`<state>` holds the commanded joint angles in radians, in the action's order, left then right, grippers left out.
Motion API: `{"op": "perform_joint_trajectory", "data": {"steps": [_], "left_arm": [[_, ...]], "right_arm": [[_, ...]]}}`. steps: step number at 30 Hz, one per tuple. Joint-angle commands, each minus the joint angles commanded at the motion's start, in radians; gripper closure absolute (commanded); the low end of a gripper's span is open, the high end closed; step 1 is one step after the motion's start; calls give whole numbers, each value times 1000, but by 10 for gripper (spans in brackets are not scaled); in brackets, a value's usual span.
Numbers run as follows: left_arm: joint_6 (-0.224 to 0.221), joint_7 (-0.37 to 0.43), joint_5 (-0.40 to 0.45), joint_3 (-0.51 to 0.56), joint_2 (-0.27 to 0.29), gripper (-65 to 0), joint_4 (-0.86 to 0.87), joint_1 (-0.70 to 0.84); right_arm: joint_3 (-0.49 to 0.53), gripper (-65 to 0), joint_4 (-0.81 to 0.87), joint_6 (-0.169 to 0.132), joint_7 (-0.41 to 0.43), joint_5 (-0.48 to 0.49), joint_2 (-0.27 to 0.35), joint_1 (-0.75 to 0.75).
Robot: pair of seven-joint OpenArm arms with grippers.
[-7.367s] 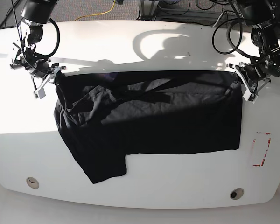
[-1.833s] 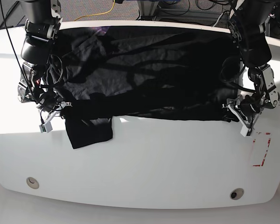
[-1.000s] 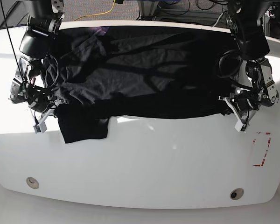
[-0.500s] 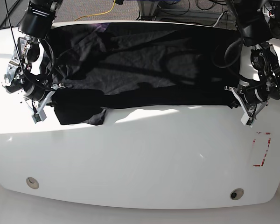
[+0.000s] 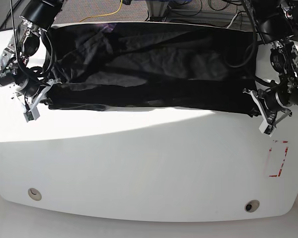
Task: Layout the t-shirt on the table in an organized manner, then fold the t-shirt properly
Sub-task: 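Grasp the hem edge with both grippers and fold it over the collar fold, then grasp the hanging sleeve with the right gripper and tuck it onto the shirt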
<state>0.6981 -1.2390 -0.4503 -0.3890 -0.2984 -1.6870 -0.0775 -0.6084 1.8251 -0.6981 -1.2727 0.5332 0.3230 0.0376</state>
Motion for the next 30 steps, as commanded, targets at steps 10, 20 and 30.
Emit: {"op": "perform_joint_trajectory", "data": {"steps": [10,20,30], "left_arm": [[0,-64,0,-2,-2,-3,-89,57],[0,-63,3,8,-18,-6,-94,133],[0,-61,0,71,-75,-237,-94,181]], "right_arm": [[-12,0,100,0,-6,0,-40,110],[-37,-11,112,0,-6,0,-60,192],[-40,-431,114,0,-2,-9,-68,229]]}}
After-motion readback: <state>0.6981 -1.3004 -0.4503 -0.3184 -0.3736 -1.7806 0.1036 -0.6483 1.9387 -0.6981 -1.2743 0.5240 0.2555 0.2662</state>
